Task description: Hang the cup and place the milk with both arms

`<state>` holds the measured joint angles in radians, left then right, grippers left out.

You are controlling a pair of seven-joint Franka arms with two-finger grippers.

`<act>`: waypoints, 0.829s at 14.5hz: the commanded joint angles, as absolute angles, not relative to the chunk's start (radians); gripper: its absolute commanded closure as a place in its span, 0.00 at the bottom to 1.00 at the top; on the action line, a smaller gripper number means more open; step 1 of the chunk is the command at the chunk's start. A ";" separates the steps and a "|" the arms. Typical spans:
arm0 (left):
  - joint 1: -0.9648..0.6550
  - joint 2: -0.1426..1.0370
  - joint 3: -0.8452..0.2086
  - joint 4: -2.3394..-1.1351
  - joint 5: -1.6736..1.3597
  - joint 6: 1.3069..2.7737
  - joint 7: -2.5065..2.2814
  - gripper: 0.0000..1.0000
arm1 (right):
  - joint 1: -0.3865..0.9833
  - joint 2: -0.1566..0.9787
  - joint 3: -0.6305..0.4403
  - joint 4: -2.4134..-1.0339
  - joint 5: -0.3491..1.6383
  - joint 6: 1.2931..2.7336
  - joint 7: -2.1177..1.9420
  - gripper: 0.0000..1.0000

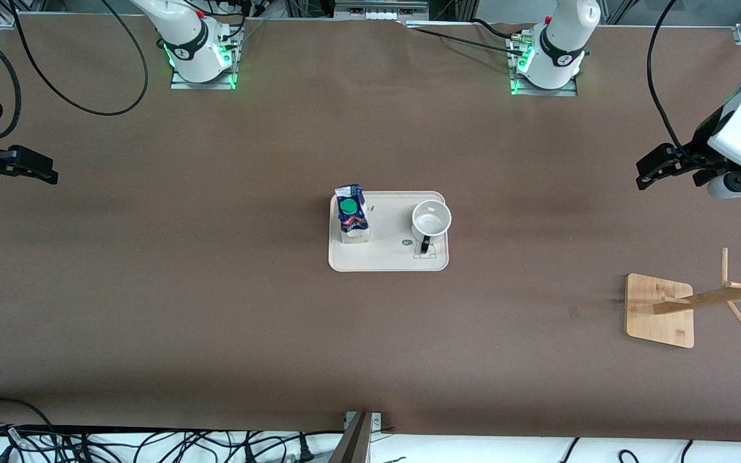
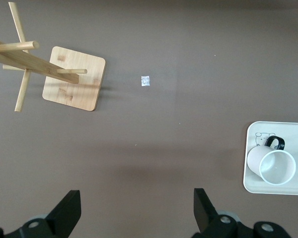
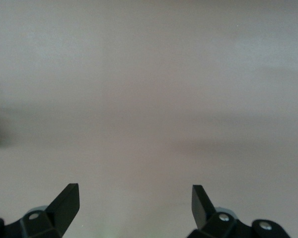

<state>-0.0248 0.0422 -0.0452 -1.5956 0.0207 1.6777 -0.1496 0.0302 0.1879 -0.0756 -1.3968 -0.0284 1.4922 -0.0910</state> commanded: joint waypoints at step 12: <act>-0.023 0.051 -0.049 -1.566 0.000 1.661 -0.152 0.00 | 0.038 0.201 -0.067 -1.404 -0.031 1.476 -0.086 0.00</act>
<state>-0.0250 0.0422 -0.0456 -1.5938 0.0206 1.6776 -0.1496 0.0326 0.1915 -0.0717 -1.3998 -0.0283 1.4881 -0.0906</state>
